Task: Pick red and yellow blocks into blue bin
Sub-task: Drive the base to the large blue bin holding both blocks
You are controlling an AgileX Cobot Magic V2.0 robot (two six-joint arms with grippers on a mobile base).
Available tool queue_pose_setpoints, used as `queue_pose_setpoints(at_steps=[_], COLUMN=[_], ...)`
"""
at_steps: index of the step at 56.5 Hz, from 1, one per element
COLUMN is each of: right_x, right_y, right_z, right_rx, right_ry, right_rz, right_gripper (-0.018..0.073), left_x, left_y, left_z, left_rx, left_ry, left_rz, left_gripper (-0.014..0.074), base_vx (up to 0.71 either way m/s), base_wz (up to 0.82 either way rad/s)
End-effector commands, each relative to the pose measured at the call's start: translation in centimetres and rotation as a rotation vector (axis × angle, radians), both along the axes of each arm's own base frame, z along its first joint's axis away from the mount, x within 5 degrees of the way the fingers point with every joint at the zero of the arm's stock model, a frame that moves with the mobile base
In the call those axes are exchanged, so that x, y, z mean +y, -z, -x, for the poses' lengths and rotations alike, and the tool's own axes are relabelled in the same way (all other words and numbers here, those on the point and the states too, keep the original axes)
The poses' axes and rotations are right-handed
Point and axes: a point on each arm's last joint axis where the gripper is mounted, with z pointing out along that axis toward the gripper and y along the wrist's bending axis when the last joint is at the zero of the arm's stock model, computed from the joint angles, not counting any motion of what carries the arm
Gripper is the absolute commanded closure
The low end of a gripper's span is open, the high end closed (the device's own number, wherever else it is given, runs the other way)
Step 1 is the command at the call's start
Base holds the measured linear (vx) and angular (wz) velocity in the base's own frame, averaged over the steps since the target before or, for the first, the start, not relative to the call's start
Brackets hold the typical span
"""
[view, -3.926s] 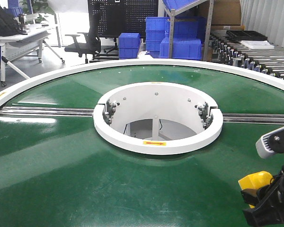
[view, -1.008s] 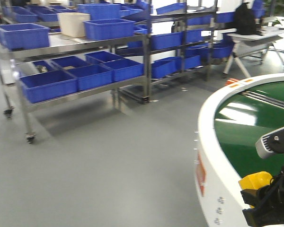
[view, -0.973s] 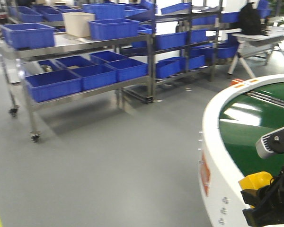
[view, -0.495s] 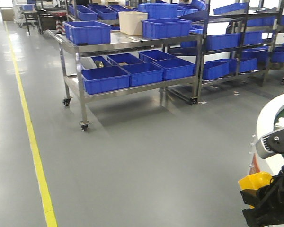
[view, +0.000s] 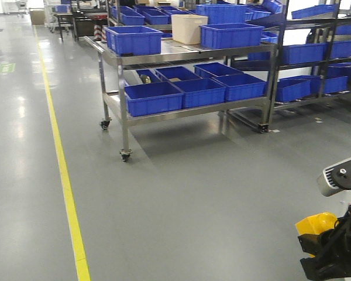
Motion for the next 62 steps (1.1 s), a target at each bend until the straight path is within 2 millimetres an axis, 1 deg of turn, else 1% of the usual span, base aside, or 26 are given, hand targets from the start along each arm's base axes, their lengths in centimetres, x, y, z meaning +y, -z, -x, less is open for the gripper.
queue_pose_setpoints(at_steps=[1, 31, 62], right_x=[0.02, 0.02, 0.02], right_y=[-1.84, -1.84, -1.84], right_z=[-0.05, -0.05, -0.05], right_rx=[-0.114, -0.114, -0.114], right_ry=[-0.007, -0.007, -0.007], right_rz=[-0.018, -0.018, -0.018], right_gripper=[0.0333, 0.0333, 0.0333], left_x=[-0.08, -0.08, -0.08], left_y=[-1.35, -1.35, -1.35], left_z=[-0.42, -0.41, -0.42], left_rx=[-0.092, -0.091, -0.092], left_ry=[0.001, 0.001, 0.001], left_rz=[0.023, 0.023, 0.023], left_gripper=[0.0325, 0.0325, 0.0325], base_vx=[0.10, 0.16, 0.32], base_wz=[0.21, 0.11, -0.03])
